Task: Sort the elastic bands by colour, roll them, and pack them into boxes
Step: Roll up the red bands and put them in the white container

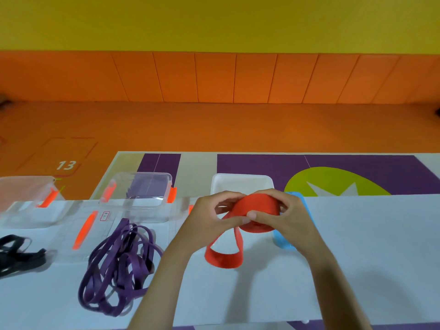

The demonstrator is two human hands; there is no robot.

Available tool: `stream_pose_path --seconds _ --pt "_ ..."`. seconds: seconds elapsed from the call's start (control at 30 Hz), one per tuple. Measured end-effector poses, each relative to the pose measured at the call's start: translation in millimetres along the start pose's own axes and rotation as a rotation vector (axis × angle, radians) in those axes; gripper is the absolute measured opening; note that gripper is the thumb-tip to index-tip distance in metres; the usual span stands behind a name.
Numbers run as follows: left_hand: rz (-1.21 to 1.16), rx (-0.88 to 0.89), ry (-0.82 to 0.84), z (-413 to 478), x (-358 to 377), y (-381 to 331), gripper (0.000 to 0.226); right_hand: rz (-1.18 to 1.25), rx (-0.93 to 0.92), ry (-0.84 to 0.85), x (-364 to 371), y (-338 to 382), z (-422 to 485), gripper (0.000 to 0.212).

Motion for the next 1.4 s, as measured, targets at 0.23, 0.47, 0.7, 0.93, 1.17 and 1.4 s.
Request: stream_pose_path --seconds 0.23,0.47,0.7,0.93,1.17,1.4 --pt "-0.11 -0.043 -0.005 -2 -14 0 0.042 0.095 -0.027 0.068 -3 1 0 0.05" --pt "-0.236 -0.099 0.03 -22 -17 18 0.05 0.392 0.01 0.027 5 0 3 0.061" --pt "-0.48 -0.031 -0.129 -27 -16 23 0.038 0.555 -0.031 0.059 17 4 8 0.053" --pt "-0.523 -0.044 -0.208 -29 -12 19 0.033 0.742 -0.091 0.1 33 3 11 0.037" --pt "-0.557 -0.033 -0.101 -29 -29 22 0.035 0.758 -0.089 0.133 34 0 10 0.028" --pt "-0.354 -0.033 -0.062 -31 -42 28 0.046 0.749 -0.05 0.128 38 4 10 0.031"
Point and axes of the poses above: each hand's wrist, its own z-axis towards the middle knuckle, its own x-axis out of the palm, y = z × x, the point moved 2 cm from there along z, towards the middle knuckle, and after that the axes turned 13 degrees about y, right-handed, at the moved point
